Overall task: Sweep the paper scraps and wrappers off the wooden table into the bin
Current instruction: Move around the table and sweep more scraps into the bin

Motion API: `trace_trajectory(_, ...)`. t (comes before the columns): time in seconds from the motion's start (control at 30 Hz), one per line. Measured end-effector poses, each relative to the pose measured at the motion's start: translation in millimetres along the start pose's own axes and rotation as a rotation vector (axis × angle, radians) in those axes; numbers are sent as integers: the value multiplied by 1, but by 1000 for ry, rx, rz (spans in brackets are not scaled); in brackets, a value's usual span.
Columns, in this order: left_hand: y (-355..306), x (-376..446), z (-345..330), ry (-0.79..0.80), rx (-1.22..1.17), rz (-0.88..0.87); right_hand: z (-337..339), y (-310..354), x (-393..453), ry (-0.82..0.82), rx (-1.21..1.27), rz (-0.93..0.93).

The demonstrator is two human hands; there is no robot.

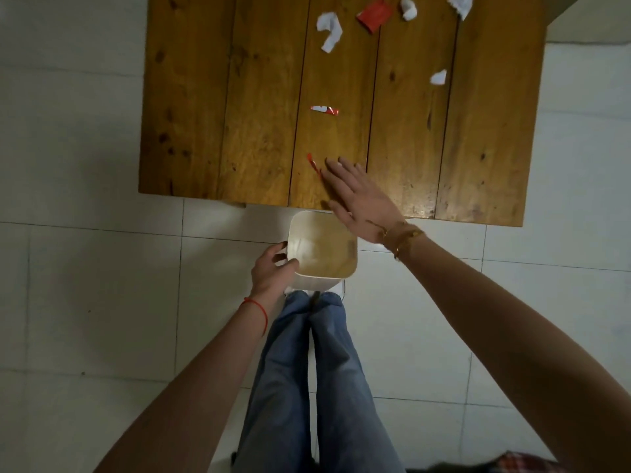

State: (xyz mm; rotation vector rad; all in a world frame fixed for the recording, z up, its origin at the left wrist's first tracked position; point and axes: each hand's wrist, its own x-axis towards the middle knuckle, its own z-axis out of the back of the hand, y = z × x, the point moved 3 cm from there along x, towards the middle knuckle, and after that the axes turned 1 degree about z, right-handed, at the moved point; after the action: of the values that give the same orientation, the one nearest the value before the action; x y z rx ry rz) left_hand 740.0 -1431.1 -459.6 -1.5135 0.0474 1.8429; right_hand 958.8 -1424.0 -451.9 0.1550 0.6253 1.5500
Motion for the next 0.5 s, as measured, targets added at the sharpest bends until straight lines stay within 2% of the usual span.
trace_trajectory(0.3, -10, 1, -2, -29, -42, -2, -23, 35, -59, 207, 44, 242)
trace_trajectory(0.4, -12, 2, -2, -20, -47, -7, -5, 33, -49, 100, 87, 246)
trace_trajectory(0.5, -13, 4, -3, -8, -73, -5, 29, 16, -6, -82, 80, 118)
